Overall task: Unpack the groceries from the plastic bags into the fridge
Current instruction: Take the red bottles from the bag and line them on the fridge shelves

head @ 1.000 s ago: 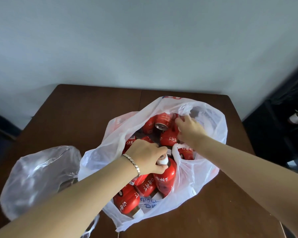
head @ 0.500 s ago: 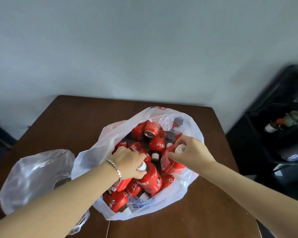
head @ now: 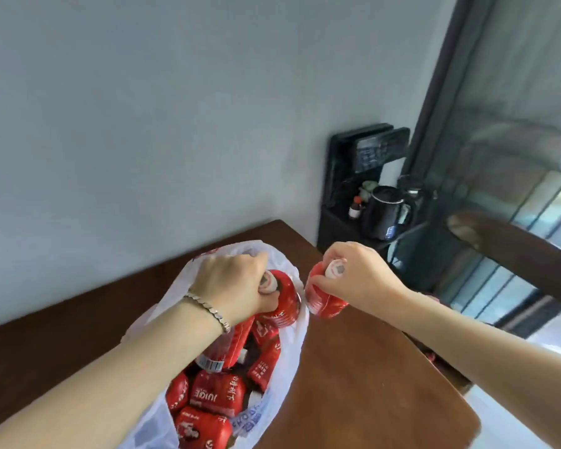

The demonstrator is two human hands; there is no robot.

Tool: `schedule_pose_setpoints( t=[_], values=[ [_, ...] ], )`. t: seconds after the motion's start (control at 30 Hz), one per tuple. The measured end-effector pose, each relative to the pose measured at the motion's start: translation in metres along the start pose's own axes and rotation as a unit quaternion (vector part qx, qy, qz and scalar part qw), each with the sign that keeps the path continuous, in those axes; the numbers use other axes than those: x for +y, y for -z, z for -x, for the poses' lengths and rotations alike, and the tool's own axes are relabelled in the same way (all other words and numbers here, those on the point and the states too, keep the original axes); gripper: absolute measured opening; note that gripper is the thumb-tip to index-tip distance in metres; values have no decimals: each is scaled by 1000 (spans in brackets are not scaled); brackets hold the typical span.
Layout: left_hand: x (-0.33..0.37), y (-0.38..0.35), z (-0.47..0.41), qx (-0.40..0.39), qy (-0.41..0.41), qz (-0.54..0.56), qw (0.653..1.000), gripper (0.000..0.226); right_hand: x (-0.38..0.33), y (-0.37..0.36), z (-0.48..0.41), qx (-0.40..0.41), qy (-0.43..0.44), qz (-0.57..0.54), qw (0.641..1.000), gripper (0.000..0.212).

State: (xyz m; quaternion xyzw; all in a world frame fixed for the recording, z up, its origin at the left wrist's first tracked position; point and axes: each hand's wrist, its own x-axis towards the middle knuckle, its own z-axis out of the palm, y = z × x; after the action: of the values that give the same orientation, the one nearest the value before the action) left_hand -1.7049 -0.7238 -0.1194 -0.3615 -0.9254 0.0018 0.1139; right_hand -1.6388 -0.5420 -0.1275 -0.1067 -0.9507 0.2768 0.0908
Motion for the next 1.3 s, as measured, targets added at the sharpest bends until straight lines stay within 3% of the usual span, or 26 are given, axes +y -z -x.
schedule_pose_setpoints(
  t=[0.2, 0.37, 0.6, 0.83, 1.0, 1.23, 1.3],
  values=[
    [85, 20, -15, 12, -168, 34, 985, 27, 37, 62, 92, 84, -151, 24, 985, 16],
    [203, 45, -20, 59, -316, 46, 946, 28, 78, 126, 188, 143, -271, 60, 950, 17],
    [422, 92, 28, 119, -519, 84, 842, 37, 141, 210, 377, 266, -422, 102, 861, 20],
    [645, 143, 134, 106, -624, 128, 763, 29, 190, 288, 586, 279, -513, 188, 790, 25],
    [804, 200, 233, 112, -687, 188, 693, 30, 216, 351, 751, 330, -606, 208, 693, 23],
    [978, 248, 347, 98, -765, 246, 588, 26, 243, 404, 926, 377, -709, 212, 557, 14],
    [1011, 257, 368, 91, -782, 243, 567, 30, 251, 414, 957, 379, -726, 211, 533, 16]
  ],
)
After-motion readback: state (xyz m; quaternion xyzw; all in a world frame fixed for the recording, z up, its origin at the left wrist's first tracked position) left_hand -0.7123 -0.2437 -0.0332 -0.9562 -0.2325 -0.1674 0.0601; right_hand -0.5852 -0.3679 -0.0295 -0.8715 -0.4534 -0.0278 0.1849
